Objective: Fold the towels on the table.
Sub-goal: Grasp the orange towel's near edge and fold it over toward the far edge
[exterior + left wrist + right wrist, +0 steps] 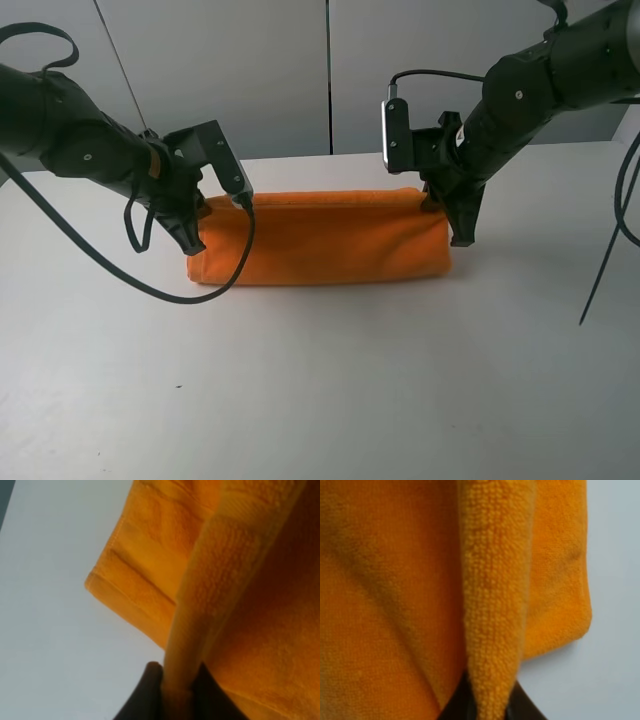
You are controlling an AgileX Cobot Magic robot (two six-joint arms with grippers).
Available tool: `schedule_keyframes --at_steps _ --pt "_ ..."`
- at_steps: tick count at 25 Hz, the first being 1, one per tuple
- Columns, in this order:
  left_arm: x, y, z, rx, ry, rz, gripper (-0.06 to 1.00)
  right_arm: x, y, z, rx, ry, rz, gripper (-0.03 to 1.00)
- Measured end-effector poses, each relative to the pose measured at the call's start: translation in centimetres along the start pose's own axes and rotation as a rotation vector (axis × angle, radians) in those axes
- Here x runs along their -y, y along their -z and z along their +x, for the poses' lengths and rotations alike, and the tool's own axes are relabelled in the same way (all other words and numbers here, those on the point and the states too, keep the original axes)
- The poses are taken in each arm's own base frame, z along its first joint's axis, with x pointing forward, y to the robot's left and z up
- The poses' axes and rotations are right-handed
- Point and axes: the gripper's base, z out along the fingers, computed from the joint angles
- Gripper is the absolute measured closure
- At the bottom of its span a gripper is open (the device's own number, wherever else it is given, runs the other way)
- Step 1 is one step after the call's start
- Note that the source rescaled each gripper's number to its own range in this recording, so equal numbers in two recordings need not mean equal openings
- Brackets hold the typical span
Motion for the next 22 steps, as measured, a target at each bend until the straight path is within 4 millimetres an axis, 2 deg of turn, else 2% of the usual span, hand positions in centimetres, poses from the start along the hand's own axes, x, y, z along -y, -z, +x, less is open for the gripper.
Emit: schedule_keyframes --at_steps 6,14,22 --pt "-0.3 -1.3 0.3 0.032 0.017 -0.001 0.94 0.3 -0.9 0.6 0.008 -0.026 0.02 0.97" --pt "-0.4 -1.4 0.1 0.066 0.021 -0.008 0.94 0.1 -2.4 0.8 -0.005 -0.029 -0.004 0.97" --pt "-0.6 -1.5 0.2 0.072 0.024 -0.013 0.94 0.5 -2.5 0.8 0.011 -0.021 0.033 0.97"
